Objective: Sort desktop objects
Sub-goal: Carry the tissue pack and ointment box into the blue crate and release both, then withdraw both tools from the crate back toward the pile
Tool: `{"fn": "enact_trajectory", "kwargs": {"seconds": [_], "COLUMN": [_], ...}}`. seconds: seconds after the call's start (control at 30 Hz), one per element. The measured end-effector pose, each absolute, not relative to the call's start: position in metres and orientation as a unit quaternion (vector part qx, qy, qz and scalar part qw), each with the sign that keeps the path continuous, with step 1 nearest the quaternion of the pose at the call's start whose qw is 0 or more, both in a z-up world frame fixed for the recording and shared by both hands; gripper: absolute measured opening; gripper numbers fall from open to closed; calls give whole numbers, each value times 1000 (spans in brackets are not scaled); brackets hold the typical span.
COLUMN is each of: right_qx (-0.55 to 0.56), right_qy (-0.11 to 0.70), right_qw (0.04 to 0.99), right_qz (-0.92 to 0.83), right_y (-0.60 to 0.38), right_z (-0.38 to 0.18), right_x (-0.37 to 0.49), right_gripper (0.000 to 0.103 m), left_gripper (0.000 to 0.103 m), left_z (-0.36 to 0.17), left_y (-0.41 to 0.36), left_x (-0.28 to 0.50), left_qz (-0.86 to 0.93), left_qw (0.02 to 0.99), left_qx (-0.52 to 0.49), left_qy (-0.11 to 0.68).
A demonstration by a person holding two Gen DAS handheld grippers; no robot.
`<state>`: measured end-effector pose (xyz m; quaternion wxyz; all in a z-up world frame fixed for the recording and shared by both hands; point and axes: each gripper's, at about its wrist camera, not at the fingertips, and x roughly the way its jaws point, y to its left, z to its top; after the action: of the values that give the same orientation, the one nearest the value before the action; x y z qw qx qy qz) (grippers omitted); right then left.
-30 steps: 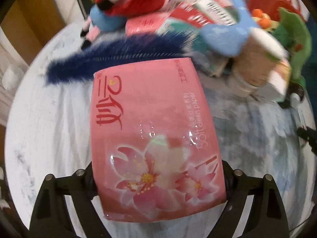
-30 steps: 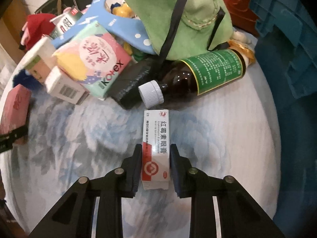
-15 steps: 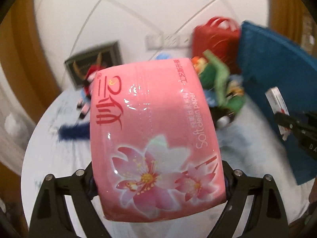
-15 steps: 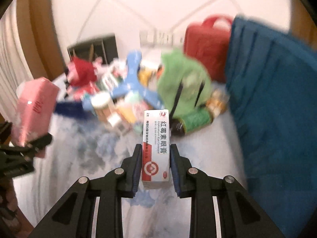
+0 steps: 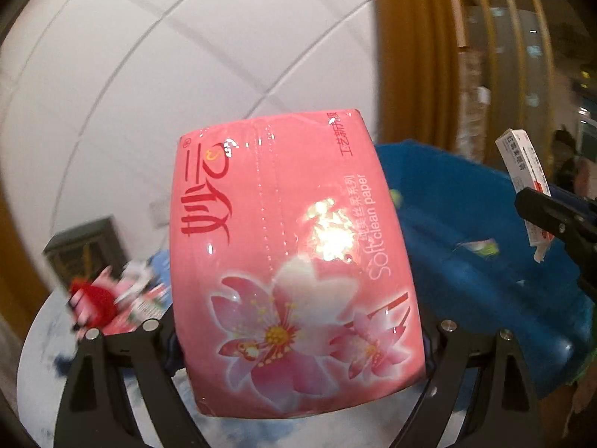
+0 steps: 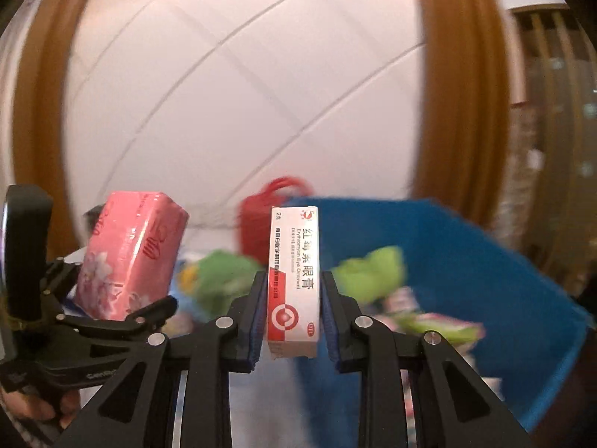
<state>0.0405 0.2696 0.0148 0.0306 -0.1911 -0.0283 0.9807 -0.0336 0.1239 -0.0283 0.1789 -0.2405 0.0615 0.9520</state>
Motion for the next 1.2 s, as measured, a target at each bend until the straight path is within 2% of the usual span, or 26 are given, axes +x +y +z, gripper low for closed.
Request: {"fn": "enact_trajectory", "kwargs": {"seconds": [0.3, 0.6, 0.7, 0.73, 0.77, 0.9, 1.1, 1.2], "right_qx": [-214, -235, -240, -239, -237, -234, -231, -228], "right_qy": [-2, 5, 12, 11, 10, 4, -1, -6], "right_qw": [141, 186, 194, 197, 200, 206, 215, 215], "right_qz": [967, 954, 951, 951, 950, 950, 949, 950], "right_y": [379, 437, 448, 449, 450, 455, 450, 441], "right_z": [12, 3, -1, -1, -1, -1, 2, 6], "right_x": [45, 44, 47, 48, 50, 49, 55, 61], "right_gripper": [27, 27, 29, 32, 42, 67, 93, 102], "left_gripper": [91, 91, 95, 98, 101, 102, 102, 102], "left_z": [-11, -15, -15, -14, -14, -12, -8, -6], "left_y": [240, 303, 310, 315, 314, 315, 296, 279], "left_x": [-39, -43, -41, -40, -37, -34, -34, -29], "left_qz": [932, 912, 913, 914, 914, 914, 917, 920], "left_qw": [262, 308, 312, 312, 313, 311, 302, 297], "left_qx": [-233, -245, -235, -228, -224, -225, -234, -233], "left_qy": [94, 115, 122, 127, 131, 130, 113, 107]}}
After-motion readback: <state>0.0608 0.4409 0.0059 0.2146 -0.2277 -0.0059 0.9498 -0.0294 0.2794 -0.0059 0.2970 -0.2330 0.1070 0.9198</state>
